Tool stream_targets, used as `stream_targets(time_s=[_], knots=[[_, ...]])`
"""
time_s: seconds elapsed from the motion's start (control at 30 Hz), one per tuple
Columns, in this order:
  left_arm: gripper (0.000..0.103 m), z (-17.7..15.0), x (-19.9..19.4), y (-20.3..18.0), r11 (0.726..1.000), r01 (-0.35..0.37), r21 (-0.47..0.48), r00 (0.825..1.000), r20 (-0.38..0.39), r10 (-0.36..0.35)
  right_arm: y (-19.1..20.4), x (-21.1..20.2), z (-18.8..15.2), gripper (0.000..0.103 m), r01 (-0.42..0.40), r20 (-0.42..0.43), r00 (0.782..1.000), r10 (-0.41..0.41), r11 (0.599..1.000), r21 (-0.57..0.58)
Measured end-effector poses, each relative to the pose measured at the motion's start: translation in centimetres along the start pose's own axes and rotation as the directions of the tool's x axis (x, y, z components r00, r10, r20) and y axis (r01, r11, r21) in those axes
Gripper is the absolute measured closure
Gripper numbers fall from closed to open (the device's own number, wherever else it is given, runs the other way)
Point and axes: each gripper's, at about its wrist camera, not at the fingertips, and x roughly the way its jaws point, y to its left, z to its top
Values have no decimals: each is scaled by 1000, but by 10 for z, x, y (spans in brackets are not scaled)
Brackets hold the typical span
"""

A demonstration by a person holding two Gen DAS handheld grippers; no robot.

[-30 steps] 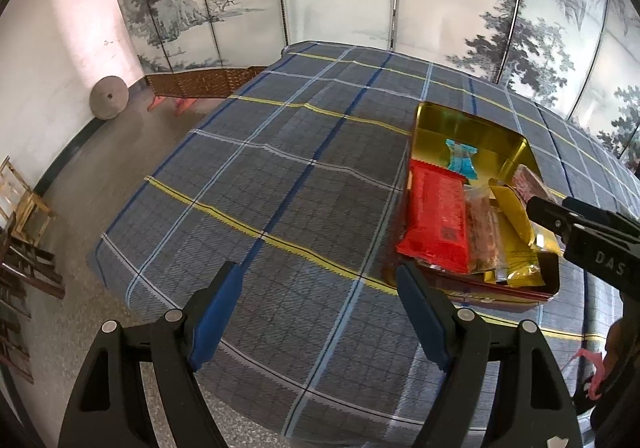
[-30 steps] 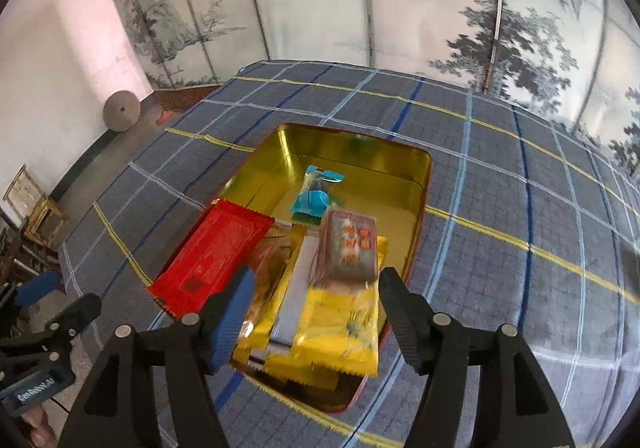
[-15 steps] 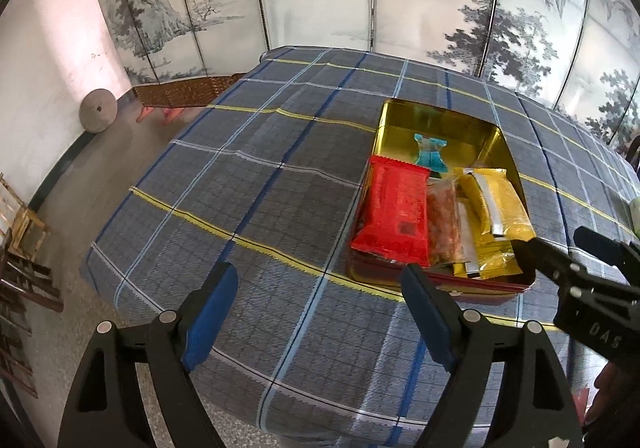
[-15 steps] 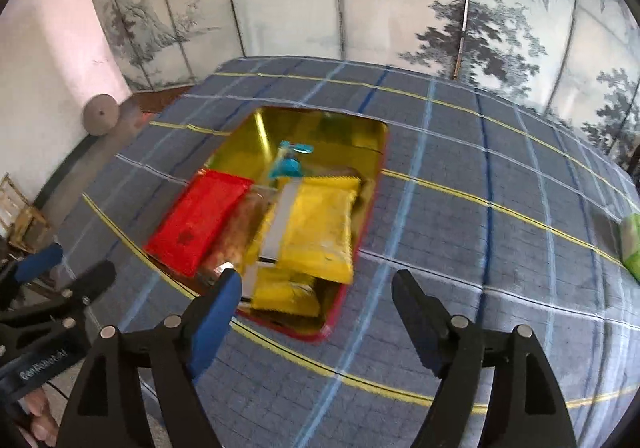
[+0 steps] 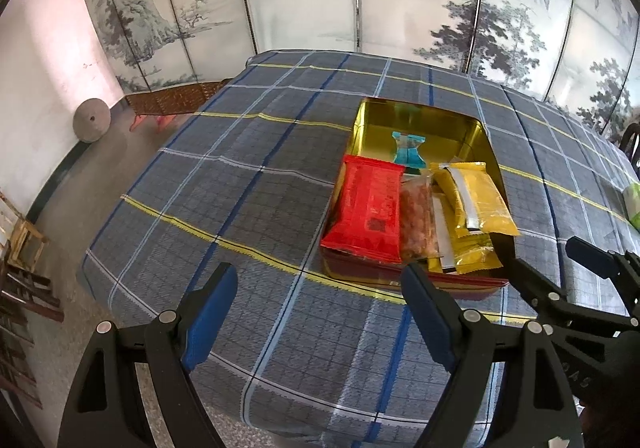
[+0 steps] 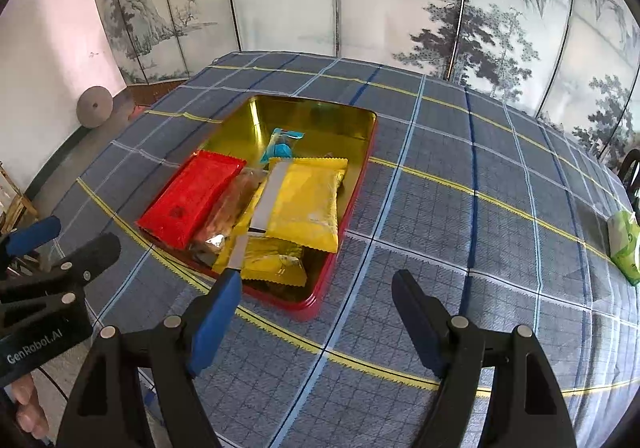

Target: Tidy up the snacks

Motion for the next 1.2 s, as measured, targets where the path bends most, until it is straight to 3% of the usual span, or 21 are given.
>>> stream_targets(time_s=[1.2], knots=[[18,1,10,-13,1000,10,14,1000,-19,-9,3,14,-10,24,-8,-56,998,5,999,-38]])
